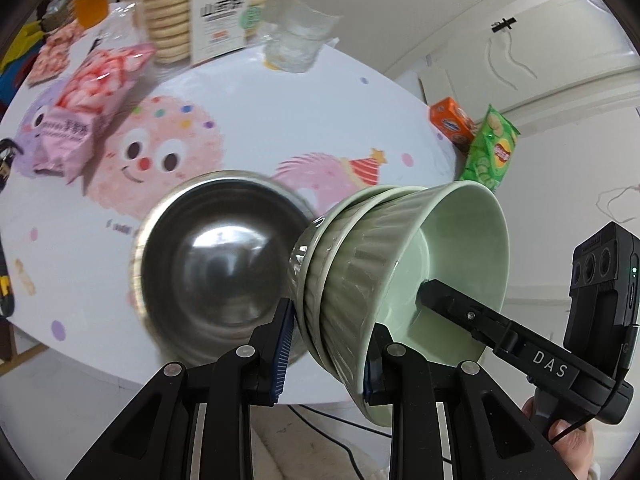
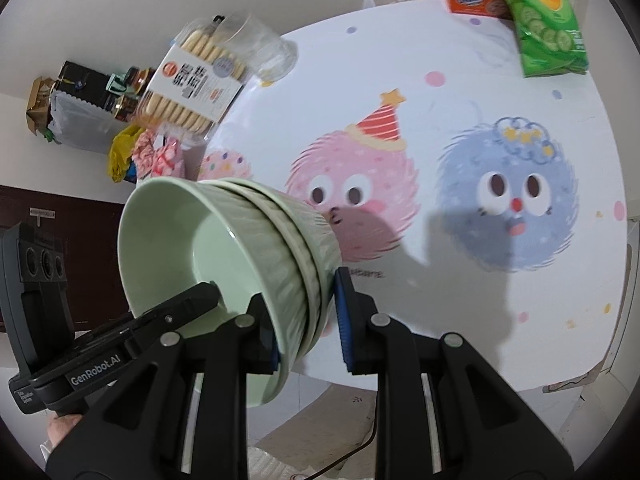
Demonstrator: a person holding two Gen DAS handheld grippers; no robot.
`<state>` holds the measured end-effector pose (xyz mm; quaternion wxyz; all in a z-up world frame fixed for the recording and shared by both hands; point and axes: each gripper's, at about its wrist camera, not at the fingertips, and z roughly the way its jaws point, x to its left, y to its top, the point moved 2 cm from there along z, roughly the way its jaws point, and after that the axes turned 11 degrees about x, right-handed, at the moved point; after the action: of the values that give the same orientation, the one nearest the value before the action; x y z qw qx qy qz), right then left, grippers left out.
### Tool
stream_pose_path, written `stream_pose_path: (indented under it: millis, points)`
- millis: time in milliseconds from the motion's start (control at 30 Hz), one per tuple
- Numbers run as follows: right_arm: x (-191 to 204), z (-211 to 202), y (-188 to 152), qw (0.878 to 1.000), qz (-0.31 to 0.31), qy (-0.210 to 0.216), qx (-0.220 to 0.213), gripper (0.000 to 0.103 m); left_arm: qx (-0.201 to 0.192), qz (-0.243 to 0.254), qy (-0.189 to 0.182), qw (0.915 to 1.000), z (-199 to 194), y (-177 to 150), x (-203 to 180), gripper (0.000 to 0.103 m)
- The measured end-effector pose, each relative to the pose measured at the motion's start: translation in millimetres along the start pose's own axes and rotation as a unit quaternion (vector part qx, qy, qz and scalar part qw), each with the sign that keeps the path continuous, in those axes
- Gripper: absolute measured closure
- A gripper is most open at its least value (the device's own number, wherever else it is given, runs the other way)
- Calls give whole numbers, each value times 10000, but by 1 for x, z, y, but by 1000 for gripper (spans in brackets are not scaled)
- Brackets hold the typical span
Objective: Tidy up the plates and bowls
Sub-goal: 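Lift the green bowl stack and carry it over the steel bowls, then lower the green bowl stack into the steel bowls, open both tools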
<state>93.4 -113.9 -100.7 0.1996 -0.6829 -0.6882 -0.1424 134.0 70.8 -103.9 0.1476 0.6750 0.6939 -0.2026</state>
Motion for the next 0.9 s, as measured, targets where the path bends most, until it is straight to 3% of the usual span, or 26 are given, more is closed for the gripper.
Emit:
stream_pose_path:
  millis: [400,900]
  points:
    - [29,60,-9,9994,251,21,250,78,270,-63,119,9995,13,1,62,76]
    - [18,109,2,9960,816,-47,362,78,650,173,326,9972,50,31,89,76]
